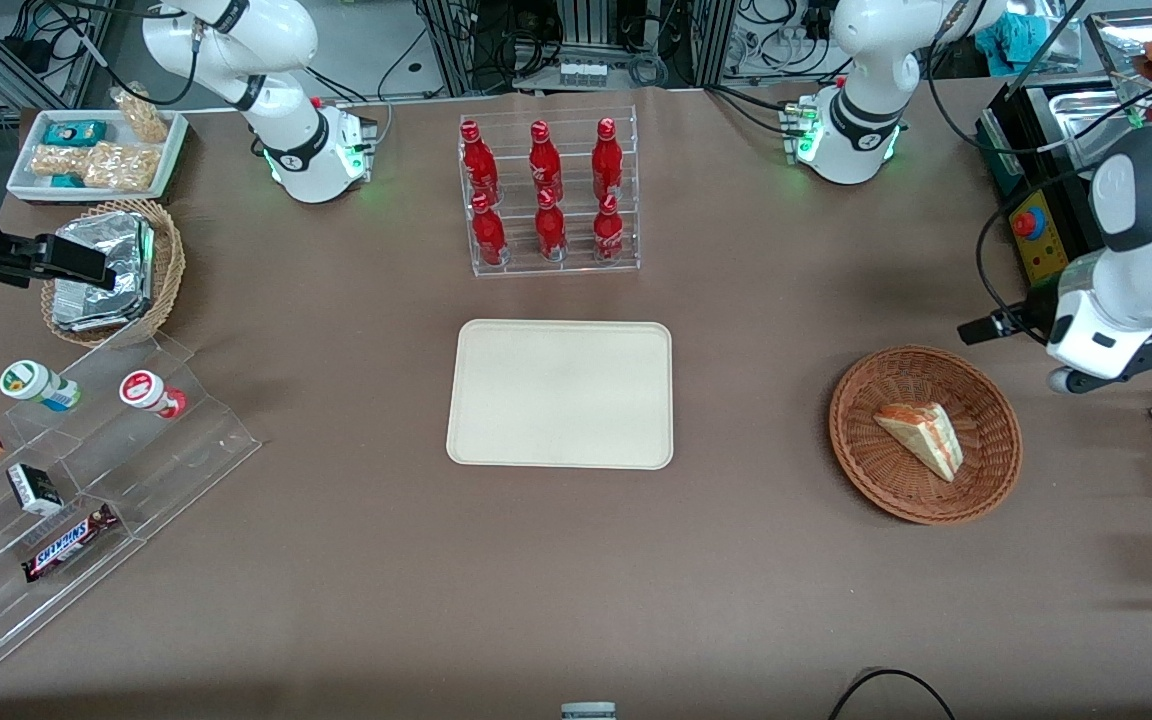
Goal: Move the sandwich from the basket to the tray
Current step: 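Lower the open left gripper over the wrapped sandwich in the basket, then close the left gripper on the sandwich and lift it, then carry the held sandwich with the left gripper over the cream tray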
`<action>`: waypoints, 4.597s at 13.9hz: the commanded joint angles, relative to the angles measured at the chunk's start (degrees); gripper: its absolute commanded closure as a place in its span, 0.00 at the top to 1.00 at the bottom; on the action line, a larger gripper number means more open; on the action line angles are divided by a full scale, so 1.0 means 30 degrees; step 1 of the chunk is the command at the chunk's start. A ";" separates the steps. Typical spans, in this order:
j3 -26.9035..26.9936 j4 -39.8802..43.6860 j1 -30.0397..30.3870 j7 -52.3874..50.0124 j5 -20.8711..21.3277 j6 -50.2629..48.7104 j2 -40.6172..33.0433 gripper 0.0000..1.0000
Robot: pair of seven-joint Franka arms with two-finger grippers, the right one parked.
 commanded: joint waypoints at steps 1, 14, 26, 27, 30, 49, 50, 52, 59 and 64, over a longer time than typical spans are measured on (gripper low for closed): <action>-0.0161 -0.1824 0.0579 -0.0071 -0.0277 0.3316 0.0347 1.00; -0.0337 -0.0249 -0.0443 -0.4463 -0.2331 0.7547 0.3923 1.00; -0.0161 -0.0219 -0.0651 -0.5172 -0.2009 0.8045 0.5974 1.00; -0.0161 -0.0160 -0.0651 -0.5201 -0.2008 0.8045 0.6208 0.93; -0.0161 -0.0159 -0.0651 -0.5084 -0.1979 0.8016 0.6122 0.37; -0.0337 0.1535 -1.0277 -0.8441 -0.0346 0.2983 0.3160 0.15; -0.0337 0.2178 -1.1246 -0.9381 0.0300 0.2745 0.3599 0.15; -0.0337 0.3787 -1.2946 -1.0936 0.0482 0.2743 0.4973 0.16; -0.0337 0.8859 -1.5913 -1.3199 0.0453 0.2655 0.9429 0.19; -0.0366 1.1317 -1.7086 -1.1735 0.0951 0.2684 1.1712 0.15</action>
